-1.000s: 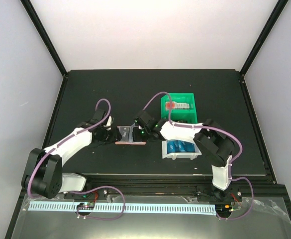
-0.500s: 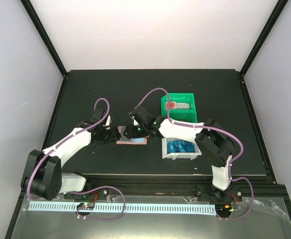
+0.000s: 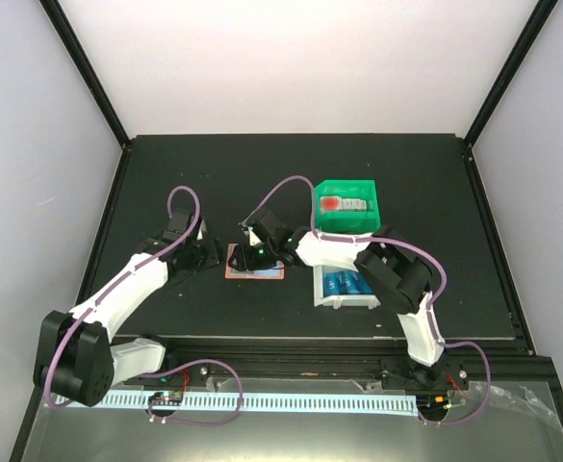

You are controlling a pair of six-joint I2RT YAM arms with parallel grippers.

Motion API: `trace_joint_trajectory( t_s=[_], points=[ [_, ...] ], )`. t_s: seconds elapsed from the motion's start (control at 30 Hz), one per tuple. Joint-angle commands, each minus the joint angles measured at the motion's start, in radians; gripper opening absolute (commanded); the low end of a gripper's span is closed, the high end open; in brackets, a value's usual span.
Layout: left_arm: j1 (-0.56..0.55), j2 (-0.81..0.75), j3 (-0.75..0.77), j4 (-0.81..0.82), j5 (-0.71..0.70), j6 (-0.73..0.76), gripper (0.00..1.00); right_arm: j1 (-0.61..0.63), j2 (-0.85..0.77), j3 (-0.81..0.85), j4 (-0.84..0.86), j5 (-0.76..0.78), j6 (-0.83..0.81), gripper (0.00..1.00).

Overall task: Put the credit cards into the card holder
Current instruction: Turn over the card slot in the card holder.

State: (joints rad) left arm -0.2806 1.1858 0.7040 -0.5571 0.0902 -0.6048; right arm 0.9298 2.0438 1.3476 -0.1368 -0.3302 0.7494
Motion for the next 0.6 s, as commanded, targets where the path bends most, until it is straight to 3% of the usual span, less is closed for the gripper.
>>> trace_joint_trajectory(
  t_s=[0.0,0.13,0.43,0.57],
  points=[
    [0.008,-0.027,0.013,0.006,-0.015,-0.02,0.59,0.002,0.03,0.025,0.043,-0.034,0.006,0.51],
    [0.008,-0.039,0.011,0.033,0.041,-0.002,0.61,-0.019,-0.046,0.026,0.004,0.006,-0.033,0.5],
    [0.002,-0.164,0.022,0.117,0.187,0.107,0.98,-0.116,-0.408,-0.143,-0.135,0.239,-0.142,0.51],
    [-0.003,-0.218,0.032,0.177,0.254,0.148,0.99,-0.184,-0.568,-0.242,-0.187,0.35,-0.178,0.56]
  ],
)
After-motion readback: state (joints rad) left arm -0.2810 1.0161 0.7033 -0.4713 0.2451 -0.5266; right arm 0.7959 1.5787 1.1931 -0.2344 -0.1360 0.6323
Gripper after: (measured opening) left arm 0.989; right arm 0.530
